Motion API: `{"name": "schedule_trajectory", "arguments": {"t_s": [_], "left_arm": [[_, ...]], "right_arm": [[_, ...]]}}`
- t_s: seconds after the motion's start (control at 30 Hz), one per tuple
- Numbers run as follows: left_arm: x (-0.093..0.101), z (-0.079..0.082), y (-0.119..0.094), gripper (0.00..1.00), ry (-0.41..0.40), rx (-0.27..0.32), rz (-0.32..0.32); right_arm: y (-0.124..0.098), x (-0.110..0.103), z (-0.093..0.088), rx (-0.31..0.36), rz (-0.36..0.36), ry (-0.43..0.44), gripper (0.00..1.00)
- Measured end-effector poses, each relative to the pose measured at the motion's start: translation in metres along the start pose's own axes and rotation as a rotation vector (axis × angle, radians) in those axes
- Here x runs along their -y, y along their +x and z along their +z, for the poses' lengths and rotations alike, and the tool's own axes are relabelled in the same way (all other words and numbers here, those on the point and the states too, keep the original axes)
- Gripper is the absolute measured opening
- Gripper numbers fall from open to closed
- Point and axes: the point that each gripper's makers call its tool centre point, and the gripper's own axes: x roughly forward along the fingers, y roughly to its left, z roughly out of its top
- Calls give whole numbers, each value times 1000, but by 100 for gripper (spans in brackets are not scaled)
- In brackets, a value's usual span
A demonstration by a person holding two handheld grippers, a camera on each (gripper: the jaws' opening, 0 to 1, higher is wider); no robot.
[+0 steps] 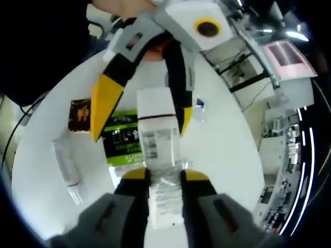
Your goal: Arrange the skincare products in the storage area until every visible bottle or jar stands upright without overlapping.
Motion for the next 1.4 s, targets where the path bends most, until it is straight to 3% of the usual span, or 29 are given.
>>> {"name": "schedule_trajectory", "arguments": {"t_s": [0.4, 0.8, 1.13, 1.4], "left_arm": [[3, -8, 5, 51, -57, -31, -24], [-5, -12, 3, 35, -77, -63, -25], [-3, -14, 4, 33, -89, -65, -24], [-3, -13, 3, 30, -107, -46, -19]], "right_arm": [[1, -3, 3, -8, -2, -37, 21], [2, -7, 8, -16, 4, -87, 21], [1, -8, 9, -45, -3, -148, 22], [-2, -4, 11, -74, -47, -267, 23]]}}
